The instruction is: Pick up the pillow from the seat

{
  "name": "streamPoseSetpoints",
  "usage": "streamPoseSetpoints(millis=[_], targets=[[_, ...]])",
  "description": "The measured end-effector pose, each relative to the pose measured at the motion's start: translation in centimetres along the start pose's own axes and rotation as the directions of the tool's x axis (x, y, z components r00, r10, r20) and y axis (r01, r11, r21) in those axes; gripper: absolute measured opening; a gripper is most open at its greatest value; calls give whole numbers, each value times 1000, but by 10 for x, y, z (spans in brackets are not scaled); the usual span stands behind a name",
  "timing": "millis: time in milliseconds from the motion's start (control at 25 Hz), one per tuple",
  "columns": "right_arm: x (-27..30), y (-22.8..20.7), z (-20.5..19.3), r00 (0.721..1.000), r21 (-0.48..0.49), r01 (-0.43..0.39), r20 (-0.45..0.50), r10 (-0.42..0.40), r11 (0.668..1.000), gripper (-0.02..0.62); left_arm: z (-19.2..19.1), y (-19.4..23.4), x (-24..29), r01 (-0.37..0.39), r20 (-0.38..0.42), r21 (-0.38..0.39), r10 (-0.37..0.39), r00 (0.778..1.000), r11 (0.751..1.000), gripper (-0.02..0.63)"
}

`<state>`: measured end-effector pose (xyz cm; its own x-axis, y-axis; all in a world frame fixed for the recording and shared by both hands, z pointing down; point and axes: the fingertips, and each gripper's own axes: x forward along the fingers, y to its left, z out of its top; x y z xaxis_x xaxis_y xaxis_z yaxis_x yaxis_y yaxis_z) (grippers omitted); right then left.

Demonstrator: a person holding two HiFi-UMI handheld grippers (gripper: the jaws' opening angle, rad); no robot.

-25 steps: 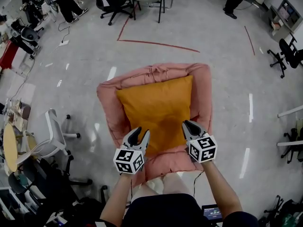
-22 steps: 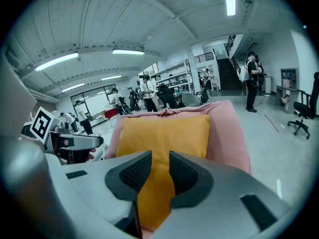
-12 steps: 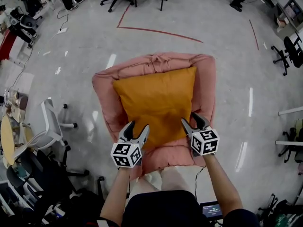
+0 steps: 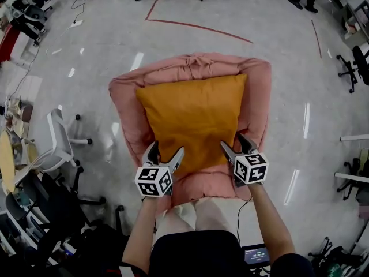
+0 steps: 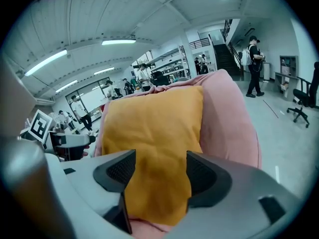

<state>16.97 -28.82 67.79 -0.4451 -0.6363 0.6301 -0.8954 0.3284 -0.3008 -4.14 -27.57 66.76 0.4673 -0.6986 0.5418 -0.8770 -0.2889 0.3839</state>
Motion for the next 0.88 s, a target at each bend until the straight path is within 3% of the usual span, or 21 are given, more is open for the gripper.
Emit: streamPoseSetpoints(millis=[480, 880], targets=[[26, -25, -17, 999, 33, 29, -27, -28, 999, 355, -11, 29, 14, -106, 18, -44, 107, 994, 993, 462], [42, -42, -20, 998, 49, 52, -33, -50, 997, 362, -19, 42, 32, -127, -4, -49, 126, 992, 991, 464]])
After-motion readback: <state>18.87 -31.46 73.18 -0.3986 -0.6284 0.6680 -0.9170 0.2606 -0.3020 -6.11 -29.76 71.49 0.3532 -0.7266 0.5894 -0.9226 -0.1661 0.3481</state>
